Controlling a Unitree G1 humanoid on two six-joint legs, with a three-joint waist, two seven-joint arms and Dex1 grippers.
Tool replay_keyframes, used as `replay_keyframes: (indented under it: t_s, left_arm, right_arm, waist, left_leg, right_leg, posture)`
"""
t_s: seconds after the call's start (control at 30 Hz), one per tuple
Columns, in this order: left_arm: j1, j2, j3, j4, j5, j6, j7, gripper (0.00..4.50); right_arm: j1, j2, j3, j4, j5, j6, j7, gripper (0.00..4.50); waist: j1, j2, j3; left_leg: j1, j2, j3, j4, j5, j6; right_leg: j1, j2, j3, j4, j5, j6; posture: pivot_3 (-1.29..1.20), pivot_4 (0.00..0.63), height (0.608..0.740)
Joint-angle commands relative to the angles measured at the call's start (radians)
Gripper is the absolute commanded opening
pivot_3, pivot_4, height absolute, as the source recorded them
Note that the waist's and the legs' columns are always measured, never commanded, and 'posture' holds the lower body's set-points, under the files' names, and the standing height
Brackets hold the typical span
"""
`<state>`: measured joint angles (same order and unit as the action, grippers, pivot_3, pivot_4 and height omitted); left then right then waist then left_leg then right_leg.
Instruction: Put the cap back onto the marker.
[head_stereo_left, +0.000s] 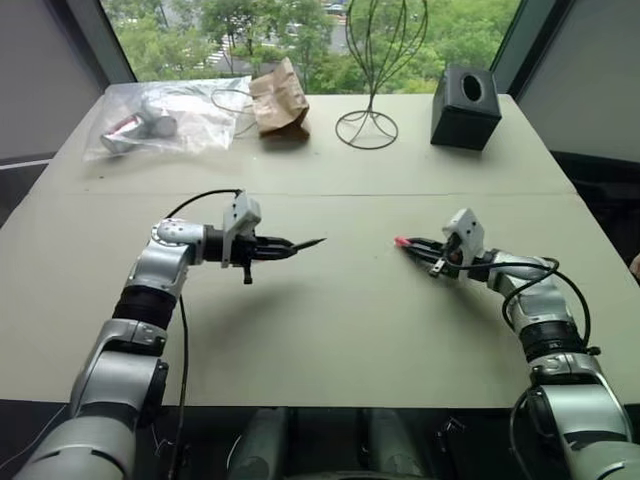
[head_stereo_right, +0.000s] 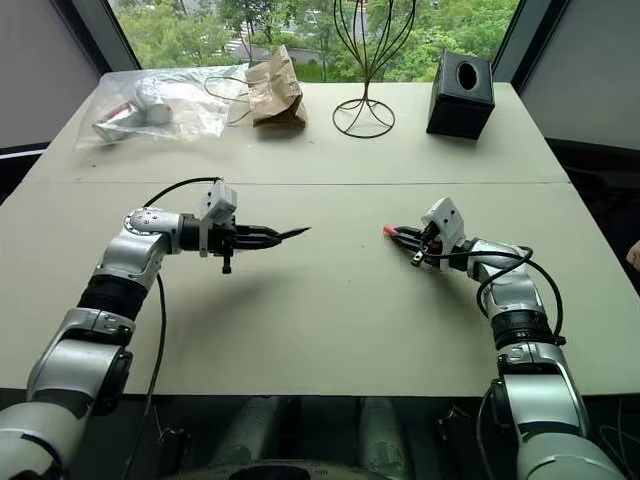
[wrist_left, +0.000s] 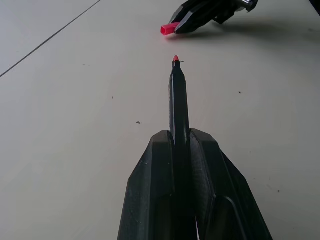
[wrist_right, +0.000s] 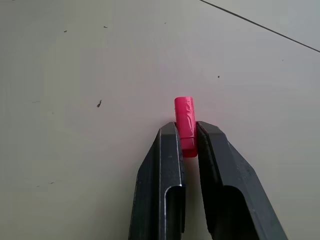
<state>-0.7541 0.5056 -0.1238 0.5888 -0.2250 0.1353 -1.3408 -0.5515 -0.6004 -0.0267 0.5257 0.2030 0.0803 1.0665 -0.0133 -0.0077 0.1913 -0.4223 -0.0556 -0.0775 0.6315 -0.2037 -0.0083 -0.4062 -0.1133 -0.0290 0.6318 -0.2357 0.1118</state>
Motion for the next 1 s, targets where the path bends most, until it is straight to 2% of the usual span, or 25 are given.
replay_keyframes:
  t_s: [0.03, 0.2, 0.4, 0.63, 1.0]
  left_arm:
    - [-0.044, 0.01, 0.005, -0.002, 0.016, -0.056, -0.017, 0.0]
    - [-0.09, -0.036, 0.002, 0.01, 0.0, -0.045, -0.027, 0.0]
    - [-0.121, -0.112, -0.025, 0.041, 0.024, -0.07, -0.029, 0.0]
    - [-0.136, -0.154, -0.038, 0.07, 0.035, -0.091, -0.032, 0.0]
    - [-0.114, -0.17, -0.044, 0.017, 0.023, -0.06, -0.041, 0.0]
  right_arm:
    - [0.012, -0.066, -0.008, -0.204, 0.056, 0.097, 0.067, 0.07]
    - [0.042, -0.103, -0.002, -0.383, 0.095, 0.194, 0.089, 0.07]
    - [0.061, -0.086, 0.014, -0.511, 0.122, 0.257, 0.066, 0.07]
    - [0.068, -0.07, 0.029, -0.566, 0.133, 0.286, 0.046, 0.07]
    - [0.091, -0.056, 0.058, -0.588, 0.136, 0.283, 0.026, 0.07]
  waist:
    - [0.0, 0.0, 0.0]
    - [0.002, 0.0, 0.0]
    - [0.002, 0.0, 0.0]
    - [0.002, -0.001, 0.0]
    - [0.002, -0.001, 0.0]
  left_leg:
    - [0.0, 0.0, 0.0, 0.0, 0.0, 0.0]
    - [-0.001, 0.0, 0.0, -0.001, 0.0, 0.0]
    - [-0.003, 0.0, 0.0, 0.001, 0.0, 0.0]
    - [-0.003, 0.0, 0.0, 0.0, 0.0, 0.0]
    - [-0.003, 0.0, 0.0, 0.0, 0.0, 0.0]
  right_leg:
    - [0.0, 0.0, 0.0, 0.0, 0.0, 0.0]
    - [0.0, 0.0, -0.001, 0.0, 0.0, 0.0]
    - [-0.001, -0.001, -0.001, -0.001, 0.0, 0.001]
    - [-0.001, -0.001, -0.001, -0.001, 0.0, 0.001]
    - [-0.001, -0.001, -0.001, -0.001, 0.0, 0.001]
  posture:
    - [0.0, 0.15, 0.74]
    - [0.0, 0.15, 0.74]
    - [0.0, 0.15, 0.74]
    - [0.0, 0.15, 0.74]
    - [0.0, 0.15, 0.74]
